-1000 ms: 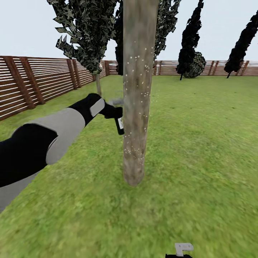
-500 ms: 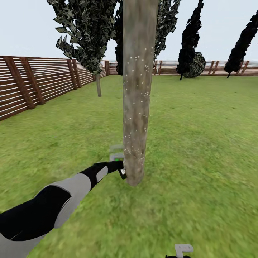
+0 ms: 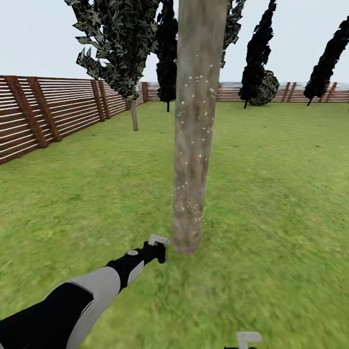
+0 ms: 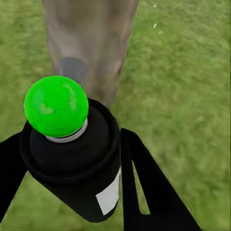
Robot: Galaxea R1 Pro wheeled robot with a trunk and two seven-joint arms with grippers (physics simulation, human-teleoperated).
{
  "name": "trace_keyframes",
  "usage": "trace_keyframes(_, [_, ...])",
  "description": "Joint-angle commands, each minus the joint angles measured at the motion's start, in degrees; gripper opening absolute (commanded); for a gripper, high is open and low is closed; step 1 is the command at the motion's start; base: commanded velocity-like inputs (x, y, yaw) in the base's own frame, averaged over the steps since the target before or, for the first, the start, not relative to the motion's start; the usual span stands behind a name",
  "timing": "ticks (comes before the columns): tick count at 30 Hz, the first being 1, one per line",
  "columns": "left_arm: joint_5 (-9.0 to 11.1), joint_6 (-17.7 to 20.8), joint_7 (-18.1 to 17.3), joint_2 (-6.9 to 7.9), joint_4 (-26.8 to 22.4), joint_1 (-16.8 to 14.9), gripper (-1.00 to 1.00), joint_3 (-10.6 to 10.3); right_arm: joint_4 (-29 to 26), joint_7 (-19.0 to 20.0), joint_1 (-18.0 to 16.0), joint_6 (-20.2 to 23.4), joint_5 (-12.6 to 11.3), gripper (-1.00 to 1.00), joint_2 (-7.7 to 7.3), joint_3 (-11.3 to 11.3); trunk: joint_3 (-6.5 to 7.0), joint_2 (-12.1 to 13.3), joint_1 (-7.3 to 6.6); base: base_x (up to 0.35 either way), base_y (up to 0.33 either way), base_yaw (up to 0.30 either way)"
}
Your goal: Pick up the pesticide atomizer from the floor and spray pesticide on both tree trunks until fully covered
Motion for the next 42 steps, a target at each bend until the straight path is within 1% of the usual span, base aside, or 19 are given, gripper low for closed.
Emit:
trace_keyframes(1, [0.6,-0.2,-0.2,0.09,0.1,0.0,-1.0,-0.5,0.3,-0.3,-0.1,-0.4,0.1,1.0,0.02,0.1,-0.05,0.0,0.0,0.027,0.344,-0.105])
trace_keyframes(15, [0.5,-0.2,-0.2,0.24,0.1,0.0,-1.0,-0.5,0.3,-0.3,-0.1,-0.4,0.1,1.0,0.02,0.1,-0.05,0.0,0.0,0.003,0.349,-0.269])
trace_keyframes(22, [0.5,-0.2,-0.2,0.26,0.1,0.0,-1.0,-0.5,0.3,-0.3,-0.1,-0.4,0.1,1.0,0.02,0.1,-0.05,0.0,0.0,0.0,0.35,-0.082])
trace_keyframes(30, [0.6,-0.1,-0.1,0.1,0.1,0.0,-1.0,-0.5,0.3,-0.3,-0.1,-0.4,0.1,1.0,0.02,0.1,-0.05,0.0,0.0,0.002,0.35,-0.268])
trace_keyframes(35, [0.6,2.0,-0.1,0.09,0.1,0.0,-1.0,-0.4,0.3,-0.3,-0.1,-0.4,0.1,1.0,0.02,0.1,-0.05,0.0,0.0,0.085,0.35,-0.292])
trace_keyframes(42, [0.7,2.1,-0.1,0.08,0.1,0.0,-1.0,-0.3,0.3,-0.3,-0.1,-0.4,0.1,1.0,0.02,0.2,-0.05,0.0,0.0,0.191,0.325,-0.117])
